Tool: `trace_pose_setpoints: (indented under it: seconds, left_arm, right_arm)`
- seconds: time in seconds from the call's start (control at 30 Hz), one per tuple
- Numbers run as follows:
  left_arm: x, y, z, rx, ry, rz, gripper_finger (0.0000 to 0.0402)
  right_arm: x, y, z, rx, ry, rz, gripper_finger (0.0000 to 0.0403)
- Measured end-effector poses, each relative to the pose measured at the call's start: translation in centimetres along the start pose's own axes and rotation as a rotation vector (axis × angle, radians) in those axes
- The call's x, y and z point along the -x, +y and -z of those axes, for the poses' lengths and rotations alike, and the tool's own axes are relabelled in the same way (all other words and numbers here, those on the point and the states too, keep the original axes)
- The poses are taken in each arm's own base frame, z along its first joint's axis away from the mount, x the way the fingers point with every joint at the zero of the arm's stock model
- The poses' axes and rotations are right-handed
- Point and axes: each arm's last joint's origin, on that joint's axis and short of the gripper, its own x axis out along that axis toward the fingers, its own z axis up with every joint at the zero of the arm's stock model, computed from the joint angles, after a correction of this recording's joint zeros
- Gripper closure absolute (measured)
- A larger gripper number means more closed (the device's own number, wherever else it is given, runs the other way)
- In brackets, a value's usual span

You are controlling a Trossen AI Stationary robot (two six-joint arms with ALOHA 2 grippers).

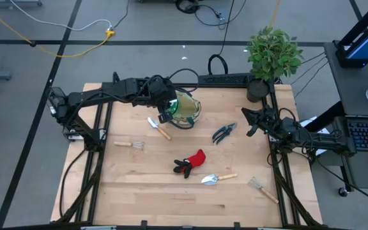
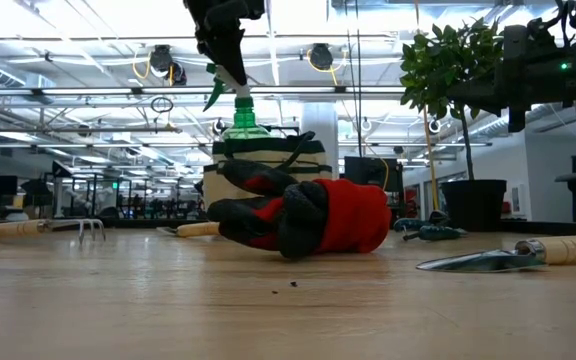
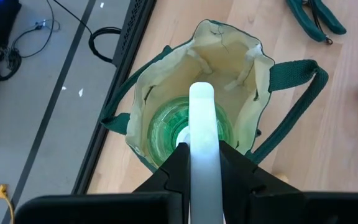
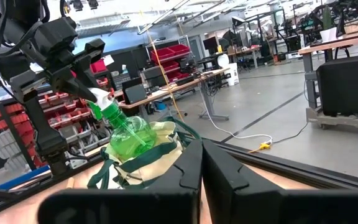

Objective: Pick & Place Garden tools in Gardening bag
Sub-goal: Put the green spray bottle into the gardening bag

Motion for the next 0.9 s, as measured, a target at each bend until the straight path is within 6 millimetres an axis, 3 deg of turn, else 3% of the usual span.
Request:
trace_pose_setpoints:
  seconds: [0.67, 0.9]
  left_arm:
    - [-0.2, 0.8, 0.1, 0.045, 0.005, 0.024, 0.0351]
    - [-1.8, 1.2, -0.1, 0.077, 0.037, 0.049, 0.0351]
  right_arm:
    - [0.0, 0.0, 0.0, 0.0, 0.0, 0.0, 0.0399]
    - [0.0, 0.0, 0.0, 0.0, 0.0, -0.001, 0.0399]
